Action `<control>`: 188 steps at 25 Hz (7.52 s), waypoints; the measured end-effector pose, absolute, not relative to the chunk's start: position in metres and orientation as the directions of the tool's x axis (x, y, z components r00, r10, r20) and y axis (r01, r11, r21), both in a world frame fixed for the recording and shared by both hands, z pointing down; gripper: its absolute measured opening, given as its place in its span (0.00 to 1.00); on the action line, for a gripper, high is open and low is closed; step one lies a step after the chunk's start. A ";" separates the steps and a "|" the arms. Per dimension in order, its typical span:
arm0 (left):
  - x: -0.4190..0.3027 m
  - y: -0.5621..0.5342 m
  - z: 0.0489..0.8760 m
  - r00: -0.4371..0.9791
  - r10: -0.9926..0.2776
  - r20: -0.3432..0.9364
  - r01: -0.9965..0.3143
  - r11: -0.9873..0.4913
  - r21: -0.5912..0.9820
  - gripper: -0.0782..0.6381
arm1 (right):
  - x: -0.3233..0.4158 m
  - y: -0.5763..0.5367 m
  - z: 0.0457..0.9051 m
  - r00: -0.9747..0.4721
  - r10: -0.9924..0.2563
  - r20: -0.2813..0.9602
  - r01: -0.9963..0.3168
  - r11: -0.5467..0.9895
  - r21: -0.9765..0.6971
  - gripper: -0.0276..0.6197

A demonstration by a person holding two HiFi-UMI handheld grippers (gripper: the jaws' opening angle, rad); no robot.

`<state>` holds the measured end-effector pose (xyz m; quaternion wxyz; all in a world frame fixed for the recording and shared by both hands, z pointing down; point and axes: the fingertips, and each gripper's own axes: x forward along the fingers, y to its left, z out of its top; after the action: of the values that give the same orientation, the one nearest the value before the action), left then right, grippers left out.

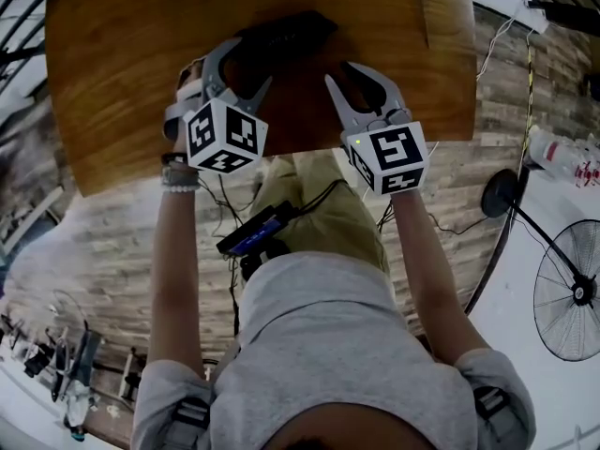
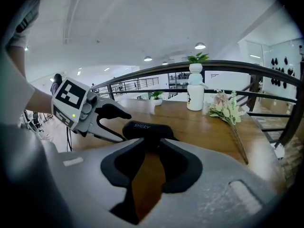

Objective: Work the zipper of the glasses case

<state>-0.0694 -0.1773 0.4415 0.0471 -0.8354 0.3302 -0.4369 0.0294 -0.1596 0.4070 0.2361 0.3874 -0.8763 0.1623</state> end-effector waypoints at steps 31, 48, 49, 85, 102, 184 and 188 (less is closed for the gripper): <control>-0.080 -0.194 0.453 0.345 -0.602 0.720 -0.458 -0.777 -0.431 0.51 | -0.004 -0.191 0.457 -0.557 -0.550 0.622 -0.729 0.682 -0.051 0.16; -0.074 -0.194 0.455 0.301 -0.634 0.713 -0.436 -0.756 -0.488 0.50 | 0.001 -0.196 0.464 -0.529 -0.535 0.659 -0.734 0.678 -0.039 0.08; -0.073 -0.194 0.455 0.297 -0.636 0.712 -0.435 -0.754 -0.492 0.50 | 0.001 -0.196 0.464 -0.528 -0.534 0.660 -0.736 0.676 -0.041 0.08; -0.074 -0.198 0.458 0.285 -0.643 0.711 -0.442 -0.746 -0.497 0.50 | -0.030 -0.182 0.461 -0.579 -0.464 0.671 -0.664 0.746 -0.057 0.05; -0.078 -0.198 0.461 0.294 -0.654 0.697 -0.436 -0.740 -0.511 0.50 | -0.063 -0.158 0.455 -0.681 -0.317 0.660 -0.452 0.891 -0.040 0.16; -0.055 -0.184 0.459 0.572 -0.568 0.591 -0.820 -0.384 0.425 0.15 | -0.053 -0.211 0.453 -0.595 -0.212 0.775 0.104 0.936 0.336 0.44; -0.050 -0.184 0.460 0.586 -0.562 0.584 -0.810 -0.380 0.447 0.23 | -0.053 -0.211 0.453 -0.592 -0.214 0.777 0.103 0.936 0.337 0.44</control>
<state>-0.0497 -0.1841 0.4596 -0.3633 -0.8131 0.4217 -0.1705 -0.0529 -0.2106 0.4531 0.4504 0.0317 -0.8747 -0.1762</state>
